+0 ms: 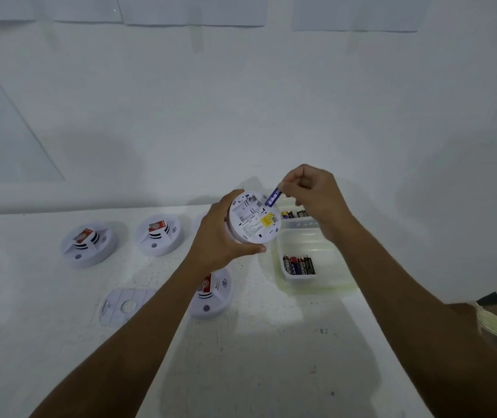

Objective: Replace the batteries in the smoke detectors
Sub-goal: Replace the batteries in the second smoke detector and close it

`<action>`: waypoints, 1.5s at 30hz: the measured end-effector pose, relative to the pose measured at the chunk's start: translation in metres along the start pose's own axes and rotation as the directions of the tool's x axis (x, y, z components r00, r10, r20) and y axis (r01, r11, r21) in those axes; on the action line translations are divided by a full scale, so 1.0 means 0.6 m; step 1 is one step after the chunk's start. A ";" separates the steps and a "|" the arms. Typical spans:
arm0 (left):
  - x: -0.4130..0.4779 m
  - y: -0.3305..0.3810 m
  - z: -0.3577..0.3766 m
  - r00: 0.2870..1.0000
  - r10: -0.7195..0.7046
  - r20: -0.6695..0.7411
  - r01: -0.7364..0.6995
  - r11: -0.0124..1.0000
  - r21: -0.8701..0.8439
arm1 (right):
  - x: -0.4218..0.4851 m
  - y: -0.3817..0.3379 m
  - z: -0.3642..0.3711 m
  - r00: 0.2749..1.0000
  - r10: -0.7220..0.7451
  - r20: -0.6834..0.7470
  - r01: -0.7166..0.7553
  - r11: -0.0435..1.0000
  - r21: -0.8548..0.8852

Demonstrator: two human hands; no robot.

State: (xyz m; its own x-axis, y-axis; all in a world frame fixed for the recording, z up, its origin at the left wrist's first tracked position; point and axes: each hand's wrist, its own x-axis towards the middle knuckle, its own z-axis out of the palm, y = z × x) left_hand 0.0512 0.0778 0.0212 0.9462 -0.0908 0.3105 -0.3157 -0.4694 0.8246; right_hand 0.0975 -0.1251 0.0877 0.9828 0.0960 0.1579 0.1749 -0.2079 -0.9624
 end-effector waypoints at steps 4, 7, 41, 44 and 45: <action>-0.002 0.010 0.010 1.000 0.026 0.008 -0.026 0.999 -0.028 | -0.037 0.028 0.043 0.993 0.002 -0.118 -0.007 0.999 -0.035; -0.005 0.011 0.013 0.999 0.043 0.021 -0.043 0.999 -0.032 | -0.054 0.047 0.069 0.981 -0.124 -0.151 0.095 0.978 -0.187; 0.000 0.000 0.007 0.998 0.031 0.056 -0.036 0.996 0.076 | -0.035 0.032 0.042 0.966 -0.258 -0.005 0.245 0.925 -0.291; 0.005 0.005 0.009 0.999 -0.006 0.043 0.002 0.997 0.081 | -0.055 0.034 0.062 0.936 -0.346 -0.064 0.297 0.873 -0.387; 0.008 0.004 0.012 0.999 -0.017 0.037 0.013 0.996 0.084 | -0.062 0.037 0.070 0.907 -0.415 -0.074 0.338 0.821 -0.460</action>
State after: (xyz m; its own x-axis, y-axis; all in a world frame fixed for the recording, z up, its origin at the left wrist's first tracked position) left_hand 0.0557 0.0698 0.0217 0.9533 -0.1154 0.2791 -0.2959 -0.5424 0.7863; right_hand 0.0624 -0.0927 0.0511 0.8231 0.1016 0.5587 0.5034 -0.5860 -0.6350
